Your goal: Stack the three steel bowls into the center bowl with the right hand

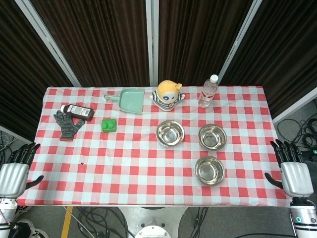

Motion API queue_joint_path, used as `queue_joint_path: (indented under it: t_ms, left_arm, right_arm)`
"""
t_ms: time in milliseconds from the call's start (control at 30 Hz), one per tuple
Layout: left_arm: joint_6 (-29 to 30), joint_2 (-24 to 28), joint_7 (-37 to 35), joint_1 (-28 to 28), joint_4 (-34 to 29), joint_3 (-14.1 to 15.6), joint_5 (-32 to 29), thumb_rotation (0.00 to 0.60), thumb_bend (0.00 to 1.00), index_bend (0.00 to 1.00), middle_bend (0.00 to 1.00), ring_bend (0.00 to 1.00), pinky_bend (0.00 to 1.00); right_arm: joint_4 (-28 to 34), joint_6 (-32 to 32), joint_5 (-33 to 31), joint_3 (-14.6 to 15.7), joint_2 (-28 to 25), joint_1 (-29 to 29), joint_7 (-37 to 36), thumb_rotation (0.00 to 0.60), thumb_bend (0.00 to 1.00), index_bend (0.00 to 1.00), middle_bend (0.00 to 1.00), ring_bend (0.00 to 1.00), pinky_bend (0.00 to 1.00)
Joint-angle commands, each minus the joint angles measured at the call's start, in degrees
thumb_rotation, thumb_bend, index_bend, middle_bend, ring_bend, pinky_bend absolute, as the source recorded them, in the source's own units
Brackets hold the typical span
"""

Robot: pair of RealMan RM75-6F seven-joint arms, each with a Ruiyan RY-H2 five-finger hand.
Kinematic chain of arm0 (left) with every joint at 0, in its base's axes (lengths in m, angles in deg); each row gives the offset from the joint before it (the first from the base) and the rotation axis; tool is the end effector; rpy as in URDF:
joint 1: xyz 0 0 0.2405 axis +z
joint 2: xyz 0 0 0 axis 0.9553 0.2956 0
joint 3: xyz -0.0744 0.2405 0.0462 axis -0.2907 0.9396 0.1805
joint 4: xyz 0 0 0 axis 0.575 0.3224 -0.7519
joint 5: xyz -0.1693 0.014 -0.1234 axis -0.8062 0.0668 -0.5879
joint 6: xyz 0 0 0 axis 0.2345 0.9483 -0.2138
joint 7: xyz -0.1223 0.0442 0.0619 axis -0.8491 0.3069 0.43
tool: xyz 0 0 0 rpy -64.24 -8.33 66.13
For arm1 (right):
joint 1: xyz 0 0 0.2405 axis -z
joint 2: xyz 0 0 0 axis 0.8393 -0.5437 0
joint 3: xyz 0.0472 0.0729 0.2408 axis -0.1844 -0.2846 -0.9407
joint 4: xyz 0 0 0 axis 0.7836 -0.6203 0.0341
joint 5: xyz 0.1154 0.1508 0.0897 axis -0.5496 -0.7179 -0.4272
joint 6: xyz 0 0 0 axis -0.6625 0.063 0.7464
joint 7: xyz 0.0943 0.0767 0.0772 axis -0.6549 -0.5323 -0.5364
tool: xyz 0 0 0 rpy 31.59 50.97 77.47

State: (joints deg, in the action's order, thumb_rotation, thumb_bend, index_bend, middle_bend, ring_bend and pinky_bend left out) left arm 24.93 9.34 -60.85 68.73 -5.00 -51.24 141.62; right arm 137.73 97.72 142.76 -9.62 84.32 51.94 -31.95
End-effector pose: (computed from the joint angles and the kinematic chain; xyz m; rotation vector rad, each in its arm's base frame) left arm -0.3248 0.1725 0.1382 -1.4409 -0.7607 -0.8229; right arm -0.3100 -0.1858 0.1571 1.4110 -0.8255 0.8181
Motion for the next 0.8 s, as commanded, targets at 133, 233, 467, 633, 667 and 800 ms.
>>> queue_joint_path:
  t_ms: [133,233,467,633,667,800]
  left_arm:
    - [-0.2,-0.5,-0.5,0.0,0.6,0.3,0.2,0.6,0.01,0.14,0.2,0.13,0.21]
    - [-0.2,-0.5,-0.6,0.0,0.6,0.3,0.3,0.6,0.01,0.14,0.2,0.13,0.21]
    - [-0.9,-0.4,-0.5,-0.7,0.2,0.2,0.7,0.6,0.01,0.14,0.2,0.13,0.21]
    - [-1.0,-1.1,-0.6,-0.8,0.6,0.4,0.9,0.6,0.01,0.14,0.2,0.13,0.21]
    - [-1.1,-1.2,-0.7,-0.8,0.6,0.5,0.8,0.6,0.01,0.14,0.2,0.13,0.21]
    - [-1.2,-1.3,-0.3,-0.7,0.5,0.8,1.0,0.6,0.01,0.14,0.2,0.13,0.22]
  right_arm:
    - [-0.4,0.1,0.1,-0.1,0.1,-0.1,-0.2,0.6,0.1,0.0,0.05,0.0,0.0]
    - [-0.1,0.2,0.2,-0.2,-0.2,-0.2,-0.1,0.6,0.1,0.0,0.05,0.0,0.0]
    - [-1.0,2.7,1.9,-1.0,0.2,-0.1,-0.2,0.6,0.1,0.11,0.12,0.13,0.23]
    - [0.1,1.3,6.3,0.7,-1.2,-1.4,2.0,0.6,0.1,0.26,0.28,0.61,0.61]
    - [0.4,0.7,7.3,1.2,-1.4,-1.8,2.7,0.6,0.11,0.27,0.3,0.64,0.64]
    - [1.4,-3.1,9.9,3.4,-1.5,-3.3,6.0,0.6,0.12,0.3,0.33,0.69,0.68]
